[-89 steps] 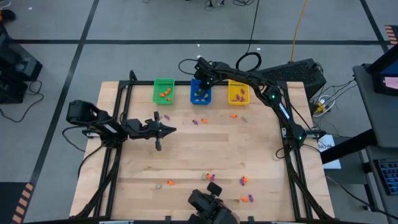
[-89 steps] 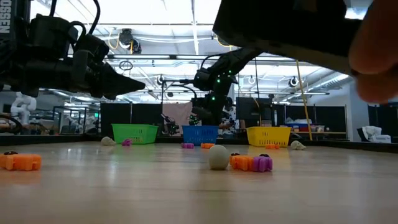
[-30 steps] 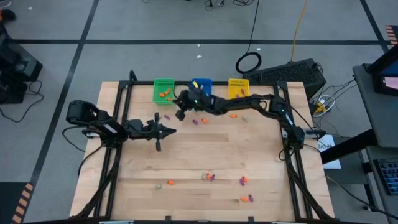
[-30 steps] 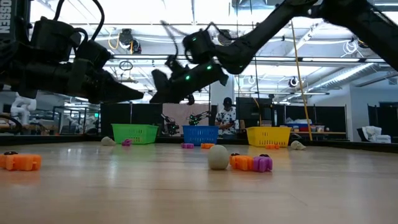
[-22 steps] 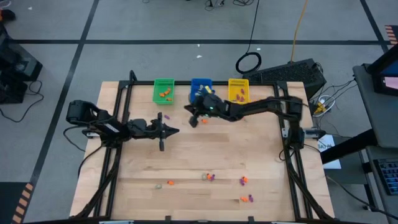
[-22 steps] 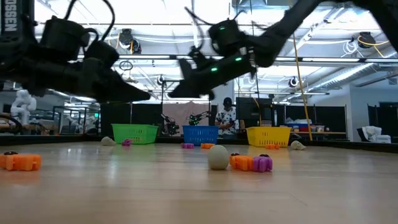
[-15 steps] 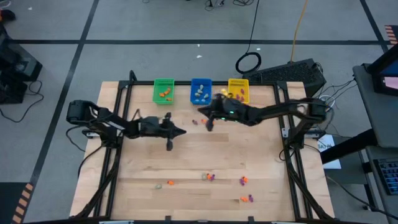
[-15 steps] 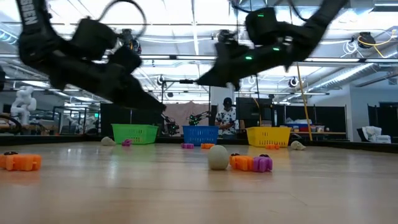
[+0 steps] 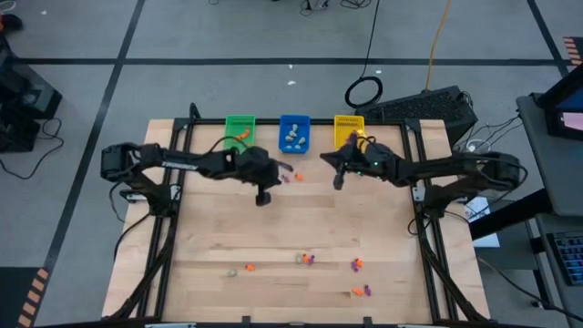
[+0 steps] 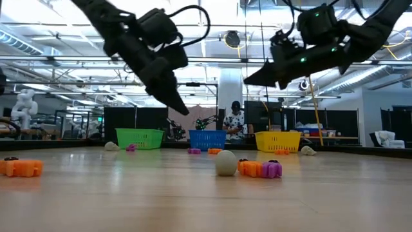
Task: Sort Halloween decoration
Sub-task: Put the purple skeleton toy into the yellow bin
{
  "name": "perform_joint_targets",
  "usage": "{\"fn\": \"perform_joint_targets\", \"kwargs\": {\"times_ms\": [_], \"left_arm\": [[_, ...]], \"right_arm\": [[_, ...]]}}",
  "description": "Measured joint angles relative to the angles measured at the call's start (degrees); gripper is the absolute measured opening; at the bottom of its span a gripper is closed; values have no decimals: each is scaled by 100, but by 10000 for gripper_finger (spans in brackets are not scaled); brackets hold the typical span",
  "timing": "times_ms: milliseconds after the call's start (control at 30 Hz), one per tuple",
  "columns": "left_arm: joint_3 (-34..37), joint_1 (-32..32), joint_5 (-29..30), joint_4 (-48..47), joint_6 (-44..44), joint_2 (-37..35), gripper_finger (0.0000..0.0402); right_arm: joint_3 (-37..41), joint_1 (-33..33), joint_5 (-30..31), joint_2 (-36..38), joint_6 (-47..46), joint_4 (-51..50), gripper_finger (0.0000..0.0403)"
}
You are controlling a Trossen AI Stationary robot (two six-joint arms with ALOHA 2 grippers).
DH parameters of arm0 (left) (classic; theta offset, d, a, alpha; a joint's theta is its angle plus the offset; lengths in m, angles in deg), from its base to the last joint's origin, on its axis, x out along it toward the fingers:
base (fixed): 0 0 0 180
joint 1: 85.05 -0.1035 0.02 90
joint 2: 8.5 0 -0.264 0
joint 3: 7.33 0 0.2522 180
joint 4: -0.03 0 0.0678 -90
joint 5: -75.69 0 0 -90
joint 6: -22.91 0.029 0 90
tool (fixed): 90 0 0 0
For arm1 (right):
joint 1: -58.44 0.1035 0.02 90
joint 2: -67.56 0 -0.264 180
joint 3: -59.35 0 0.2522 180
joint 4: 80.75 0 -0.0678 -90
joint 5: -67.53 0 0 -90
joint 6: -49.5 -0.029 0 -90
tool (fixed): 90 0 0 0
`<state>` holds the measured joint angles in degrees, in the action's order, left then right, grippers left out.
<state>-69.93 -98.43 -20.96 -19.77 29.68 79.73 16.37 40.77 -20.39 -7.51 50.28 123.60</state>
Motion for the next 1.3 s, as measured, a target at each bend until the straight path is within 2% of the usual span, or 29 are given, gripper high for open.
{"fn": "perform_joint_targets", "kwargs": {"times_ms": [167, 333, 500, 667, 867, 1100, 1200, 1300], "left_arm": [[-497, -245, -105, -441, 15, 304, 12], [-792, -362, -435, -413, 121, 778, 70], [-915, -395, -437, -383, 574, 1170, 135], [-913, -388, -244, -332, 1052, 1481, 169], [-916, -391, 400, -300, 1286, 1819, 171], [-928, -386, 477, -246, 1329, 1952, 168], [-926, -382, 404, -243, 1310, 1956, 144], [-916, -382, 310, -187, 1121, 1964, 102]], "right_arm": [[1, -125, -244, 544, 454, -696, 0], [-1, -424, -296, 1062, 956, -765, 0], [-1, -617, -976, 1338, 1001, -1033, 0], [-1, -616, -988, 1334, 924, -1249, 0], [-1, -452, -987, 1323, 830, -1416, 0], [-1, -191, -984, 1321, 826, -1261, 0], [-1, -107, -978, 1323, 824, -1162, 0], [-1, -34, -973, 1325, 824, -1113, 0]]}}
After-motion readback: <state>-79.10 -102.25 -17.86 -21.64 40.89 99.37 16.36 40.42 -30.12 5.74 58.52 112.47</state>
